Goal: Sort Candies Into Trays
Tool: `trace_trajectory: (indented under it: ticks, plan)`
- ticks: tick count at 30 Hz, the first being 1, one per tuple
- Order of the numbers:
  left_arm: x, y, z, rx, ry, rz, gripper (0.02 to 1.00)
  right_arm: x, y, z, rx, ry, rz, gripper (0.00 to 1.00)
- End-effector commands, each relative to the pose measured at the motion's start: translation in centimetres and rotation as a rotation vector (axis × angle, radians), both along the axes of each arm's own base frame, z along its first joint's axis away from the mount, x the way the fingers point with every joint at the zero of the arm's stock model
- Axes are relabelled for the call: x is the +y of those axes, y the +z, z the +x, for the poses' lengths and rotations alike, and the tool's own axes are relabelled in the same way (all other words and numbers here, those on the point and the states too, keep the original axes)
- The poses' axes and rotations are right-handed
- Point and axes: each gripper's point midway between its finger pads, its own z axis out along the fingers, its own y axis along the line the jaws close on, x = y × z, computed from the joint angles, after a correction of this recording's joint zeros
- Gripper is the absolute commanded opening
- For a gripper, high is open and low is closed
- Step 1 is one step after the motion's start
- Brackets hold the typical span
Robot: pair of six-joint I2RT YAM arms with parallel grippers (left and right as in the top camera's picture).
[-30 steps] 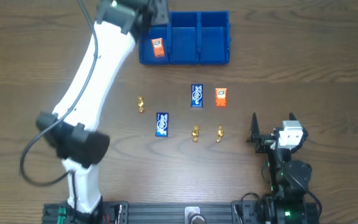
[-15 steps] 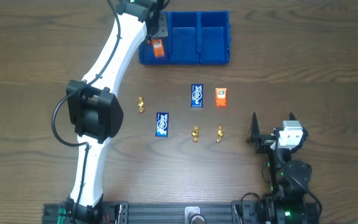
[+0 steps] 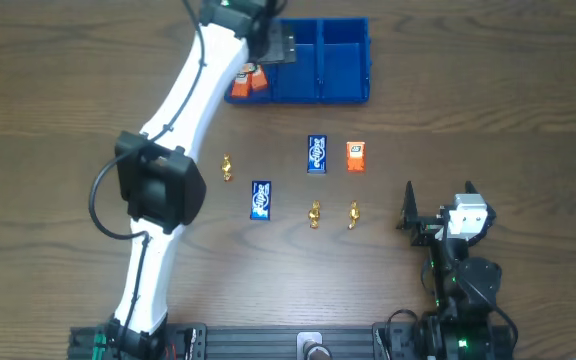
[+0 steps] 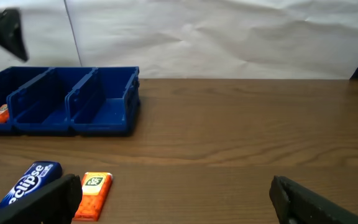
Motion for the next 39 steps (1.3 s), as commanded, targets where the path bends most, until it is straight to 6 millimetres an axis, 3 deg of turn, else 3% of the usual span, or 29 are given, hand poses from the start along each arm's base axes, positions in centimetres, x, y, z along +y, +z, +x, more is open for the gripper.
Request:
trace_trajectory:
  ticks: [1,5,9,13,20,39]
  plan:
    - [-9.0,1.6,-5.6,0.029,-0.015,-0.105,1.000,0.0,-0.1,0.0,0.003,-0.001,-0.004,0.998]
    - [-12.8,-1.2,-9.9,0.119,-0.034,-0.072,1.000,0.0,-0.1,0.0,0.003,-0.001,-0.004,0.998]
    - [-15.5,-4.1,-12.9,0.173,-0.060,-0.034,1.000,0.0,-0.1,0.0,0.003,-0.001,-0.004,0.998]
    - [-16.4,-7.4,-14.7,0.239,-0.049,0.005,0.987,0.0,-0.1,0.0,0.003,-0.001,-0.004,0.998]
    - [-16.8,-11.7,-15.7,0.324,-0.058,0.027,0.972,0.0,-0.1,0.0,0.003,-0.001,-0.004,0.998]
    - [-17.2,-13.4,-16.5,0.355,-0.070,0.037,0.884,0.0,-0.1,0.0,0.003,-0.001,-0.004,0.998]
